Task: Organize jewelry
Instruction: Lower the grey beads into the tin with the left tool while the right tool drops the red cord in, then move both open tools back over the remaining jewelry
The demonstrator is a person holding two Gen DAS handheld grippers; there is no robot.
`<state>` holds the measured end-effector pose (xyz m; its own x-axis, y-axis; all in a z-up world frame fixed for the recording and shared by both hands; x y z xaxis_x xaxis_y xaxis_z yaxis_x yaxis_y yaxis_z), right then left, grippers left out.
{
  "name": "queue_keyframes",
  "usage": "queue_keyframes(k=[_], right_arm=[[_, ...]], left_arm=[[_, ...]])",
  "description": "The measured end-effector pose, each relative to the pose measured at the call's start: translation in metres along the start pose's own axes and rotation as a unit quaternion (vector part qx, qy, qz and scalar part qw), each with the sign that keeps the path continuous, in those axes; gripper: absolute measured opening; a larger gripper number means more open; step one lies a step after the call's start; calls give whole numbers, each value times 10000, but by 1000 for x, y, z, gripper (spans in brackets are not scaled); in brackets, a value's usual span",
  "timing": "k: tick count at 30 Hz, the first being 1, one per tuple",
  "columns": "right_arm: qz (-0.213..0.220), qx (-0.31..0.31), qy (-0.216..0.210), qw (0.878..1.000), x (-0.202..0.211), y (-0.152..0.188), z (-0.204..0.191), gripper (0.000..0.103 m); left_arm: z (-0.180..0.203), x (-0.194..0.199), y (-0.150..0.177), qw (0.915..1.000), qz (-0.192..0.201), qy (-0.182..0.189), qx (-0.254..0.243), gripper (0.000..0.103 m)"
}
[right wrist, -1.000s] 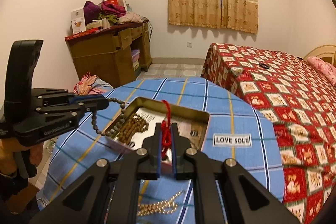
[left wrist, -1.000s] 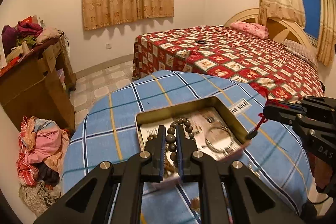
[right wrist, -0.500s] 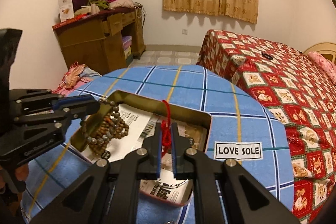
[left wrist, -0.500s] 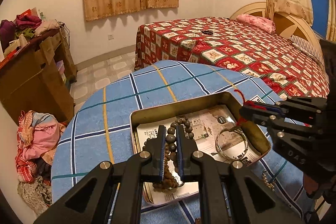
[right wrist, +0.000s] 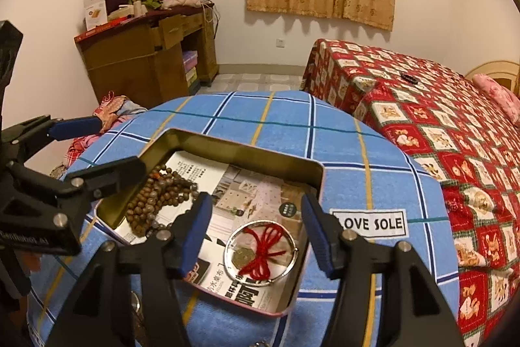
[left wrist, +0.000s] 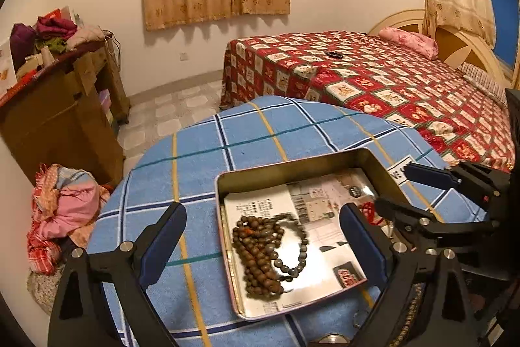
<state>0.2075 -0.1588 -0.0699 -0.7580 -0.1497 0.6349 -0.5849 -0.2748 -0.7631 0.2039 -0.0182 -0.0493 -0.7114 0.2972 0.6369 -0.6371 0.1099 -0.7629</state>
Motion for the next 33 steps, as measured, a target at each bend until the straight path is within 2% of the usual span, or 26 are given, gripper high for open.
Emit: queue_keyframes(k=[9, 12, 20, 28, 33], right_arm=[[-67, -43, 72, 9999, -2, 6, 4, 61], [-59, -30, 82, 9999, -2, 7, 3, 67], [-38, -30, 87, 10000, 1, 8, 2, 67], [-108, -42, 113, 9999, 14, 18, 1, 68], [-187, -48, 166, 9997, 26, 32, 5, 68]], left_arm=[[-2, -4, 3, 10000, -79, -11, 36, 95], [-1, -6, 5, 9999, -104, 8, 53, 95], [-3, -4, 14, 9998, -184, 29, 106, 95], [-3, 15, 34, 9998, -161, 4, 93, 95], [-2, 39, 54, 9998, -62, -158, 84, 95]])
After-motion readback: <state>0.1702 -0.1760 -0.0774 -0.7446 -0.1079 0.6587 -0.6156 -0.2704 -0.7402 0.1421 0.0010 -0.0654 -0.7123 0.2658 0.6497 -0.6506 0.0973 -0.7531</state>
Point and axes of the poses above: each gripper's, at about its wrist camera, not at the fingertips, and x roughly against the way its jaws point, z to its right, y to its underside, the point moved 4 cm from there along -x, roughly the way its jaws point, and after that the axes turned 12 degrees about y, right-handed, at the moved point
